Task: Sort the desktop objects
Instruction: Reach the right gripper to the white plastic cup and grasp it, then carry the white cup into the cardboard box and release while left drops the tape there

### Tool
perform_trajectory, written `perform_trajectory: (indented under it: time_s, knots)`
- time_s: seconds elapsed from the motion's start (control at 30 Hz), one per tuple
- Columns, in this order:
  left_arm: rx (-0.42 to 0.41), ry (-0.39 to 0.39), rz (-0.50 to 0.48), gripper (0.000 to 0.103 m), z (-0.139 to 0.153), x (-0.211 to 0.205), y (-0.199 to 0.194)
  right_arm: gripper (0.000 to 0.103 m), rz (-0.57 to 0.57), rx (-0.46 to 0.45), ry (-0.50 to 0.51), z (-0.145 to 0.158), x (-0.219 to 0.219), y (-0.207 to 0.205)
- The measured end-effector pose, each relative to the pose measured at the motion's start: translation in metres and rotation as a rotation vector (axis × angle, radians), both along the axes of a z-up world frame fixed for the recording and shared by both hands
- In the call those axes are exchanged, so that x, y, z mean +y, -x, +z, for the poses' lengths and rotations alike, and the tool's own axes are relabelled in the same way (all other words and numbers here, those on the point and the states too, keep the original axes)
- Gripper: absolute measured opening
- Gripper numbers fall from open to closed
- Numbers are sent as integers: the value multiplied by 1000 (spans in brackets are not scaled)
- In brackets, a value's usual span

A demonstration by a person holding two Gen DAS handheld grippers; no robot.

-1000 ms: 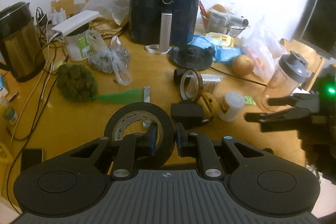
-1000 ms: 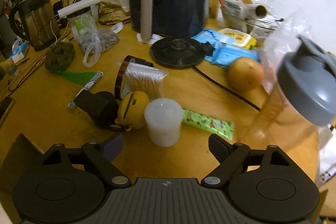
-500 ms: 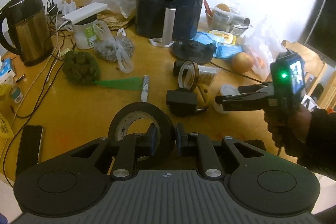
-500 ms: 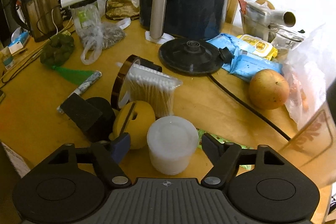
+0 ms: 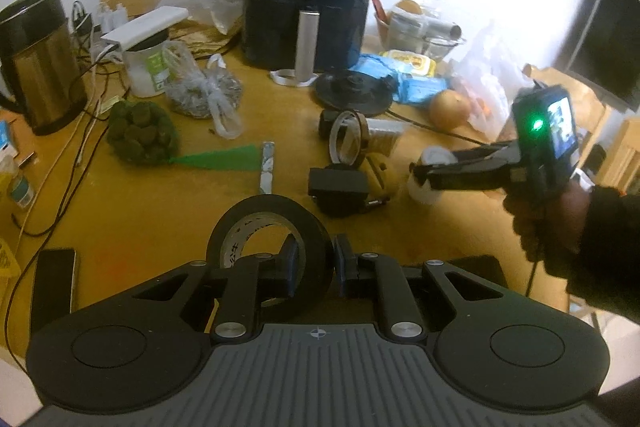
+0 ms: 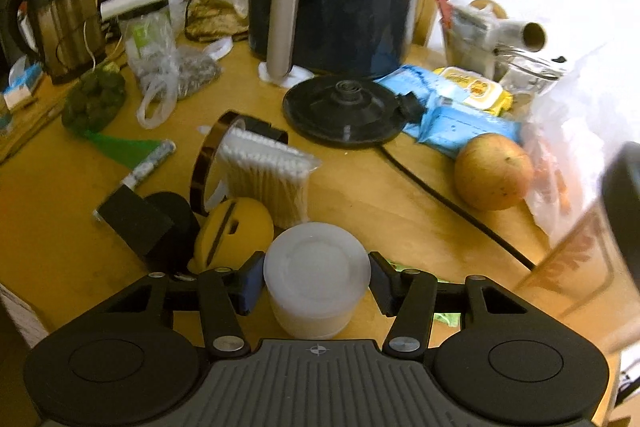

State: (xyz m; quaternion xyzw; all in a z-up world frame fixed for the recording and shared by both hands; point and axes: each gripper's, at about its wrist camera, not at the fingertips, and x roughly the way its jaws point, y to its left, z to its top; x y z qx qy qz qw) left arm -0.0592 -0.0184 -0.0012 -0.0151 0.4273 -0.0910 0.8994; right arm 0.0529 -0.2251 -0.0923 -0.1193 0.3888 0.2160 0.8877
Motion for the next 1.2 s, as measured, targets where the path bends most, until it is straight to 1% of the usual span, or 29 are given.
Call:
perform_trajectory:
  time_s: [0.17, 0.37, 0.53, 0.73, 0.97, 1.1, 1.2]
  knots:
    - [2, -11, -55, 19, -2, 1, -1, 57, -32, -8, -22, 20, -9, 16]
    - [5, -19, -138, 19, -3, -2, -2, 57, -67, -16, -23, 44, -16, 42]
    - [10, -16, -218, 19, -6, -6, -4, 57, -112, -15, -37, 61, -23, 65]
    - [18, 2, -272, 19, -13, -7, -5, 57, -155, -6, -60, 77, -29, 89]
    - [38, 5, -340, 19, -23, -7, -2, 57, -177, 21, -97, 89, -31, 116]
    - [59, 1, -379, 19, -33, -9, 1, 57, -185, 61, -140, 87, -29, 129]
    - [71, -5, -408, 19, -38, -11, 4, 57, -172, 87, -151, 83, -25, 137]
